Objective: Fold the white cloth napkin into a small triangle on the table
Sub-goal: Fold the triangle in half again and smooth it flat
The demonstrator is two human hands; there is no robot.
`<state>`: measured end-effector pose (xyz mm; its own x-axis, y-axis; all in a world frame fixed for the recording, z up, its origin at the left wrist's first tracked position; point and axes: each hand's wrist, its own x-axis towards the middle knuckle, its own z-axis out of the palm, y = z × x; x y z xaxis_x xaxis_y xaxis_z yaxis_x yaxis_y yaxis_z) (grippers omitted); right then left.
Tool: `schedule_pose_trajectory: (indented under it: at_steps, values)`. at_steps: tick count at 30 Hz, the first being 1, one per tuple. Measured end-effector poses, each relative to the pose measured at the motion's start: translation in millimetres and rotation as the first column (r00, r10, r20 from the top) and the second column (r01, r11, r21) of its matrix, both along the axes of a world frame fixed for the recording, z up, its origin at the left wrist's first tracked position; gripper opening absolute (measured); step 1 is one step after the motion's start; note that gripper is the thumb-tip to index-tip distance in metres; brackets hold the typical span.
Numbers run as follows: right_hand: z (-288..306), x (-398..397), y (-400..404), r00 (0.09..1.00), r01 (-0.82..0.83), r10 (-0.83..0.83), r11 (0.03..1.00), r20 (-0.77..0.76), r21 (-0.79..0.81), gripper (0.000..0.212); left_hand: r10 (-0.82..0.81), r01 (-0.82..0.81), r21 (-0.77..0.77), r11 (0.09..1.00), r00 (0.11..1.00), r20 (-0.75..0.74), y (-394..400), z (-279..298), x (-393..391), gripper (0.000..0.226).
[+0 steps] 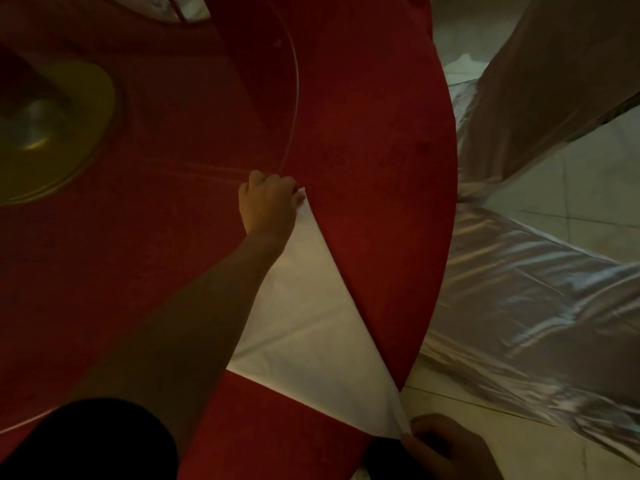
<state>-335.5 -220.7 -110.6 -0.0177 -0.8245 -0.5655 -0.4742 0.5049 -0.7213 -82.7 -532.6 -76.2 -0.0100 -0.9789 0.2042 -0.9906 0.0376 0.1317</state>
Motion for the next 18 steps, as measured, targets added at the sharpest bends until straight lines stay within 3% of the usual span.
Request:
schedule_pose_trajectory:
  at_steps: [4,9,12,16,18]
  values:
    - [4.0,1.7,-5.8,1.000,0.002,-0.001,0.996,-0.008,0.086,0.021,-0.027,0.028,-0.033,0.999,1.000,0.014,8.0,5.8,-0.9,0.027]
    - [14.4,9.9,-15.5,0.998,-0.044,0.038,0.992,0.052,0.114,0.027,0.078,-0.102,-0.087,0.991,0.965,-0.252,94.2,26.0,-9.5,0.025]
    - [18.1,13.2,-16.4,0.989,-0.098,0.077,0.982,0.130,0.164,0.029,0.160,-0.146,0.071,0.987,0.941,-0.300,184.4,18.1,-20.4,0.035]
    - [26.7,28.4,-4.5,0.963,-0.166,0.104,0.955,0.250,0.245,0.032,0.280,-0.209,0.275,0.938,0.927,-0.250,273.3,4.1,-20.2,0.051]
    - [31.1,45.8,9.3,0.942,-0.233,0.138,0.926,0.307,0.297,0.026,0.404,-0.306,0.313,0.899,0.854,-0.327,302.7,3.8,-13.1,0.053]
